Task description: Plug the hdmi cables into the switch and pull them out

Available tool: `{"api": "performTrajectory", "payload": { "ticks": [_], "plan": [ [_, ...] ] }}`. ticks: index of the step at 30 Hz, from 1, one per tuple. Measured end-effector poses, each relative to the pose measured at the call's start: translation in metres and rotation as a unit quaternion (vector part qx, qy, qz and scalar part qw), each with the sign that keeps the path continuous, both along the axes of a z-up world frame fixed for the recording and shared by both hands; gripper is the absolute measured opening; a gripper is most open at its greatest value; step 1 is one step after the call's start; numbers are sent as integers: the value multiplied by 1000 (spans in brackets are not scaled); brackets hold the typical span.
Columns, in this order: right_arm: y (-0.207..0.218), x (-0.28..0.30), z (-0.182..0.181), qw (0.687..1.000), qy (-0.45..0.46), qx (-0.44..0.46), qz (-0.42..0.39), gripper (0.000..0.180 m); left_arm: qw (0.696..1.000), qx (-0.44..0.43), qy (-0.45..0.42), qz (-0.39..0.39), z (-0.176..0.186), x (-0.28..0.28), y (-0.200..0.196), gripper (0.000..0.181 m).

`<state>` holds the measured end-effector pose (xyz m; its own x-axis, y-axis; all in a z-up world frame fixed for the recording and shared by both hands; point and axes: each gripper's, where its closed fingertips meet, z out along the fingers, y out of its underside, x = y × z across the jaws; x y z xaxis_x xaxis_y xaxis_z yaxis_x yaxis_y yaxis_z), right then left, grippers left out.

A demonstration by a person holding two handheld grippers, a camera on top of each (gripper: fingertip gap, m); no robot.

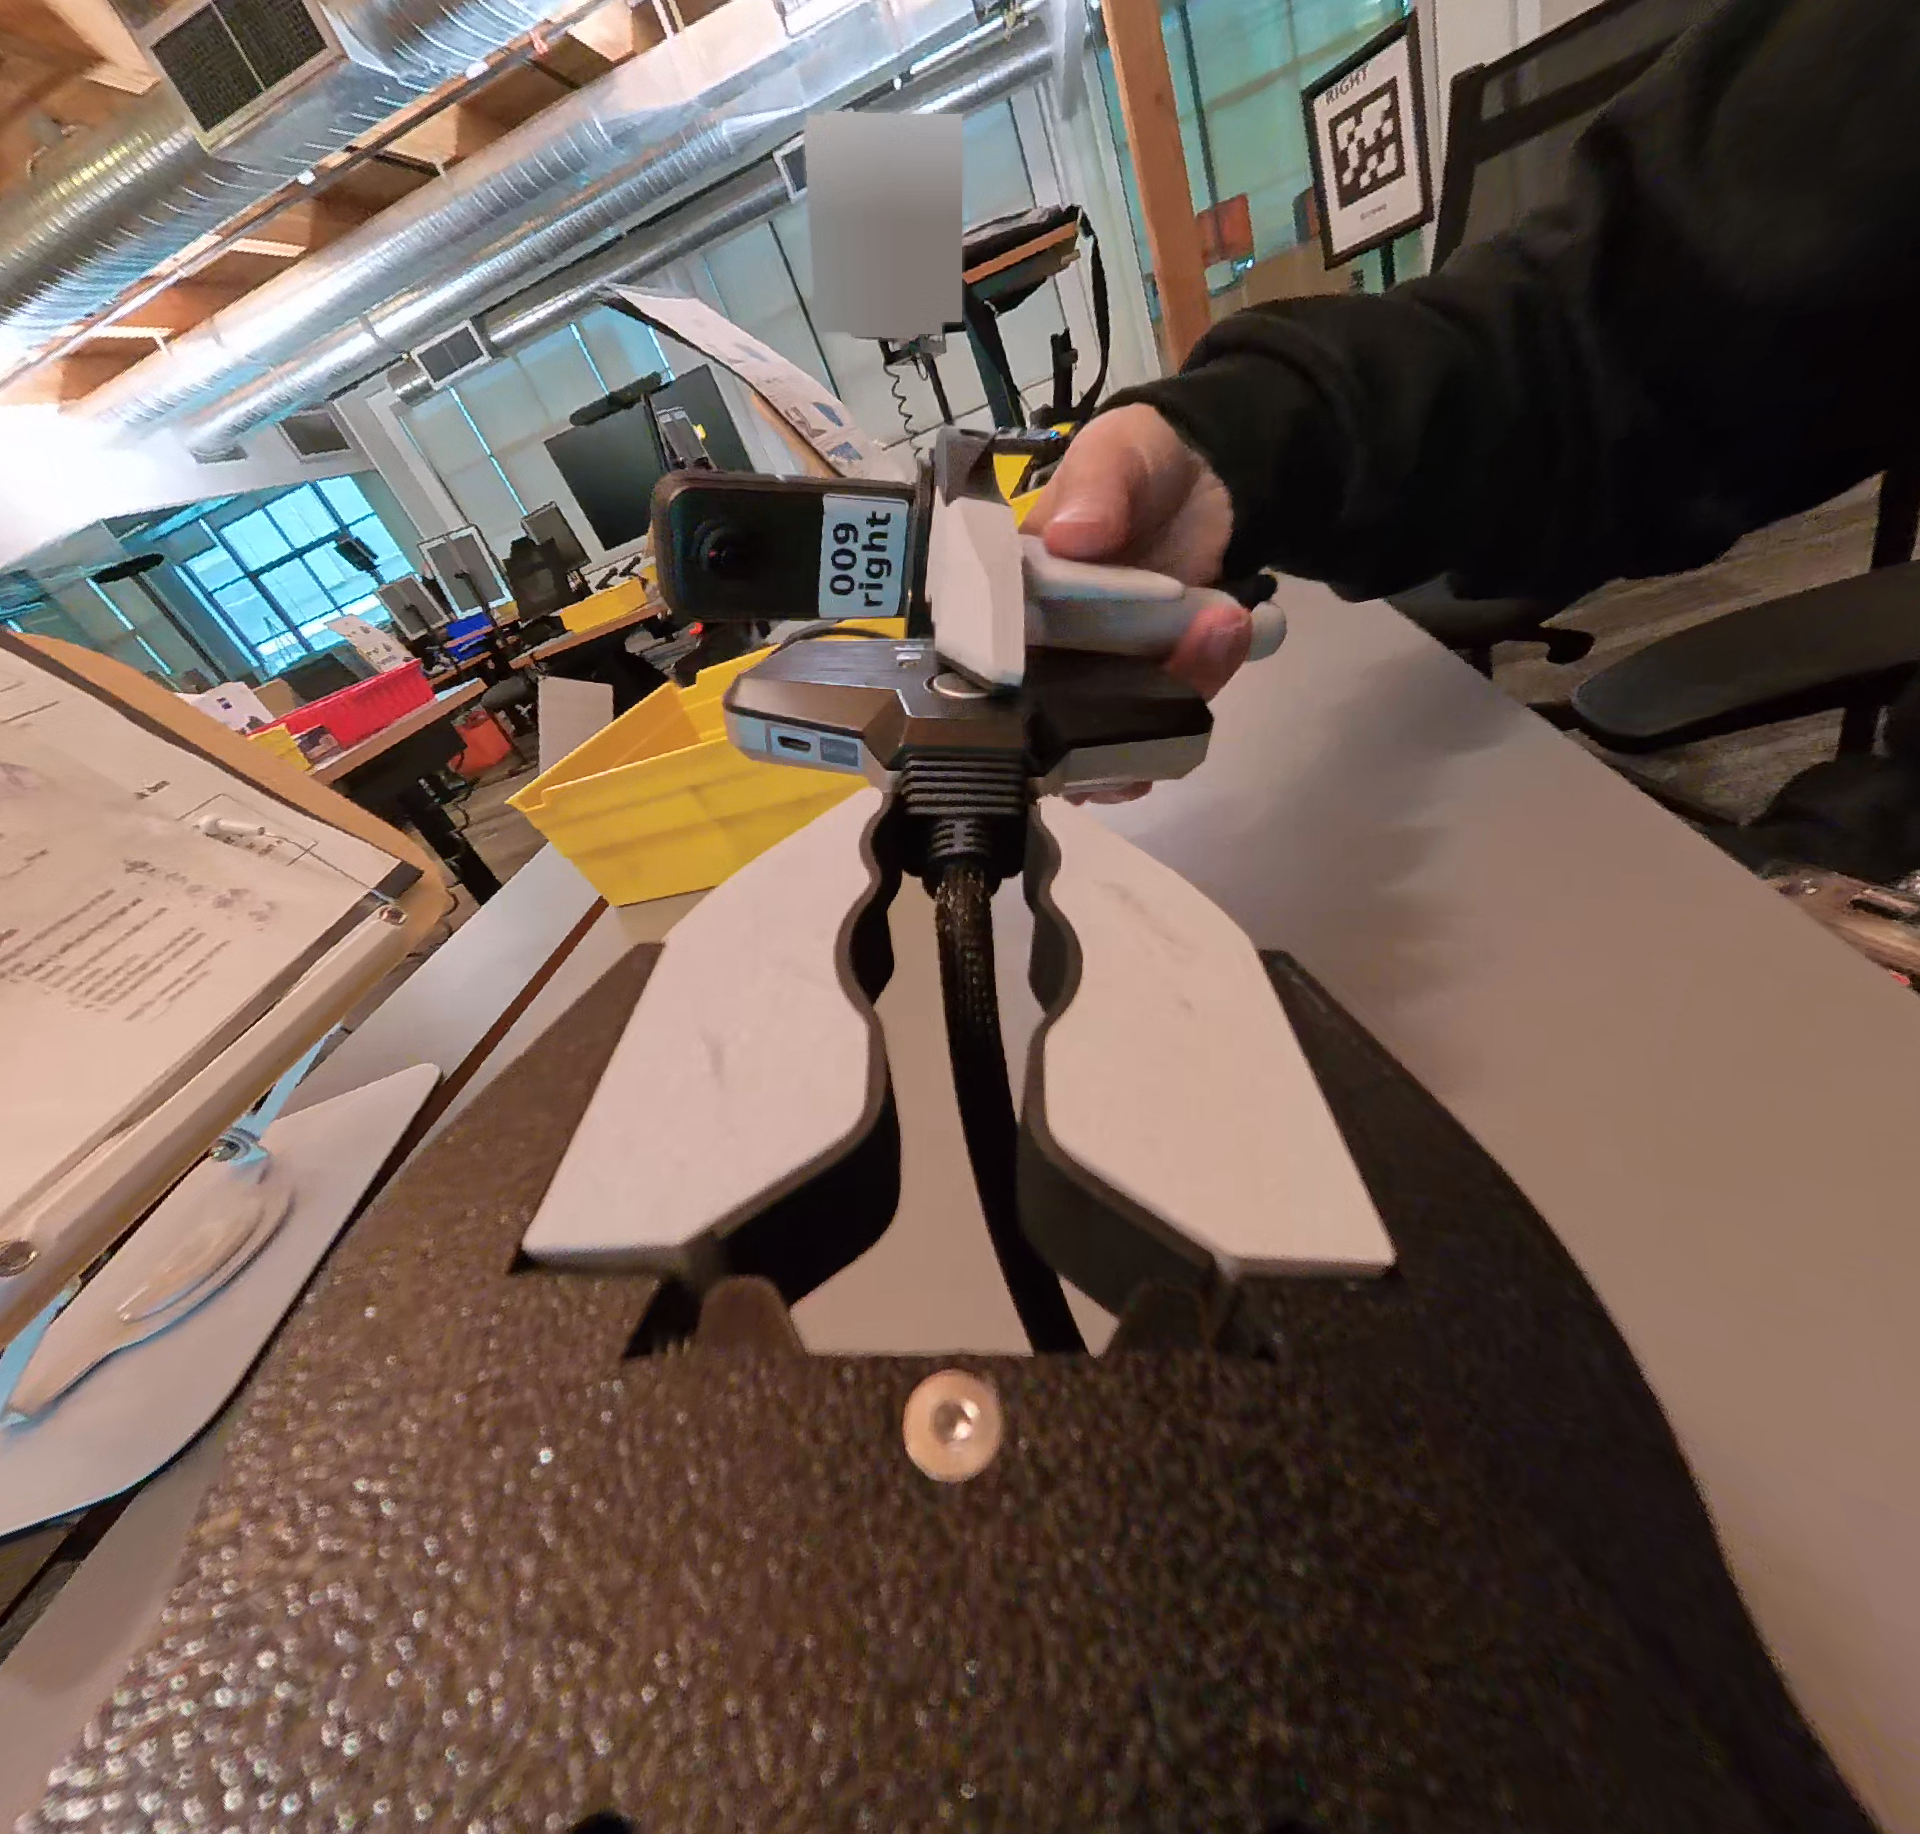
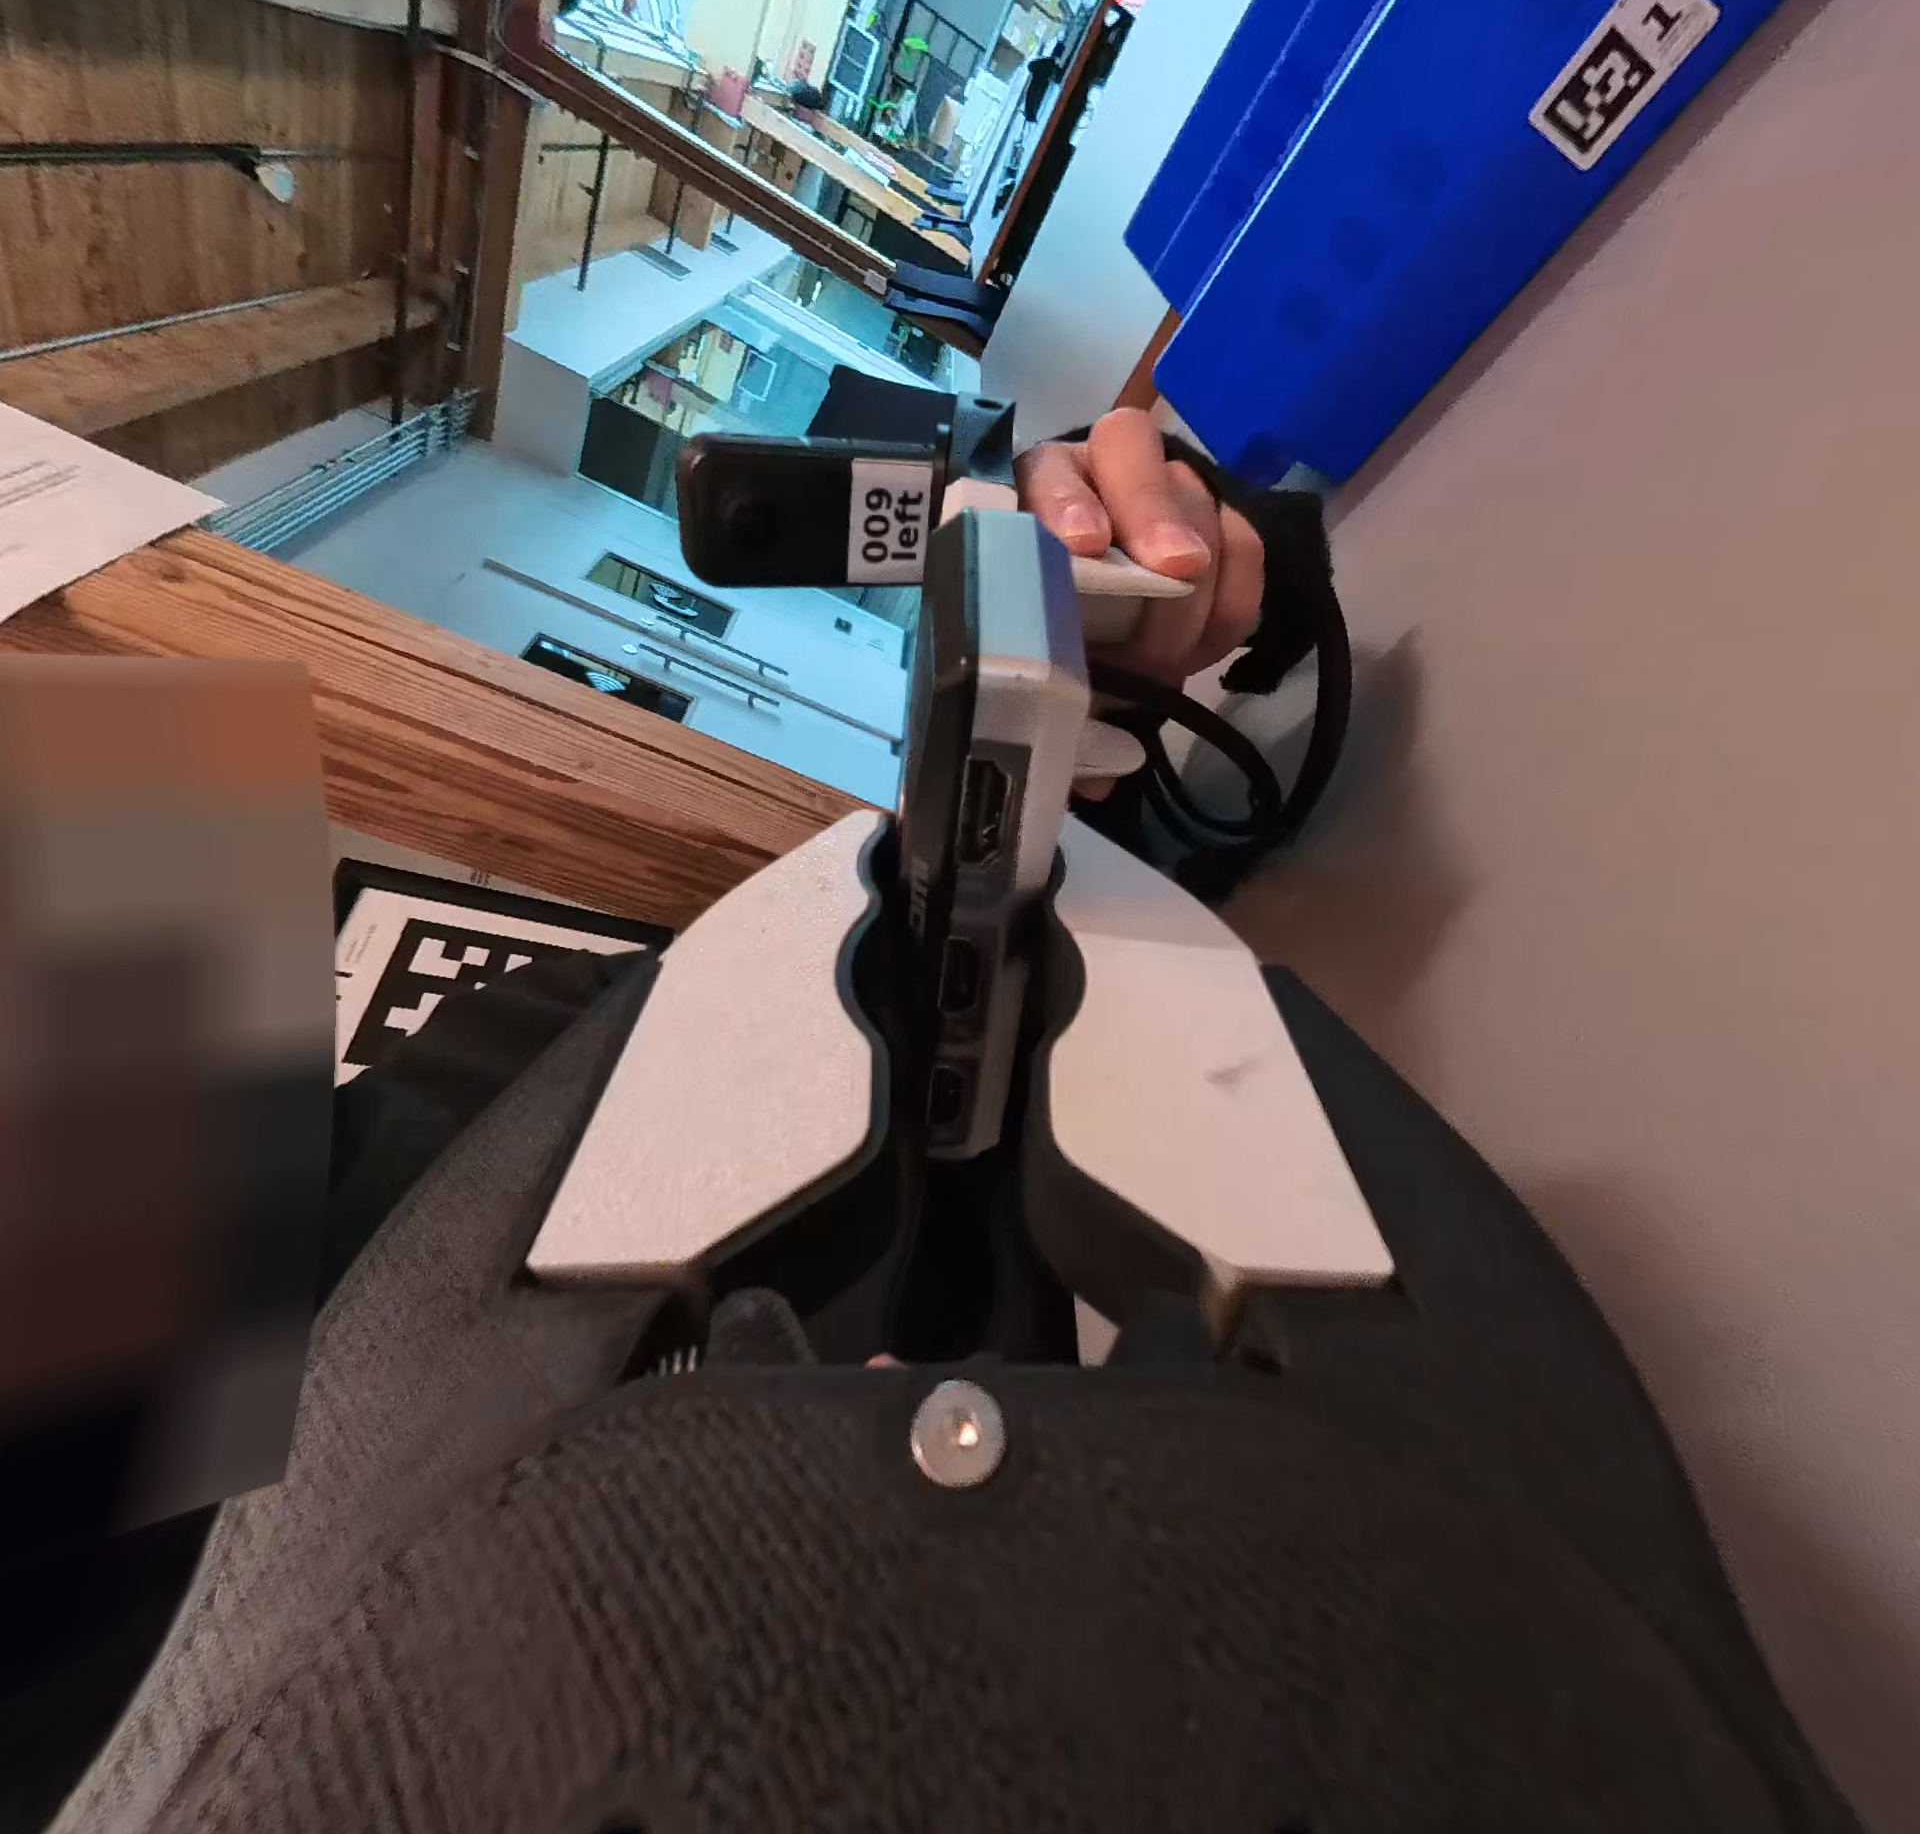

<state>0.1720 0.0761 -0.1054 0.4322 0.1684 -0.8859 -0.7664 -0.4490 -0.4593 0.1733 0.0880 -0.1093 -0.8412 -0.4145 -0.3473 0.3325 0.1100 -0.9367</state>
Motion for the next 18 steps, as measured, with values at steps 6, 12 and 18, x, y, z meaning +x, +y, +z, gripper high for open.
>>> {"api": "performTrajectory", "payload": {
  "ticks": [6, 12, 18],
  "plan": [
    [0, 10, -5, 998, -53, 11, -8, 23, 999, 14, 6, 32, -8, 10, 1, 22],
    [-27, 33, 35, 986, -159, 41, -8, 23, 991, -117, -15, 61, 31, 7, 32, 55],
    [-105, 103, 126, 950, -282, 55, -119, 23, 938, -281, -79, 186, 80, 1, 126, 58]
  ]
}}
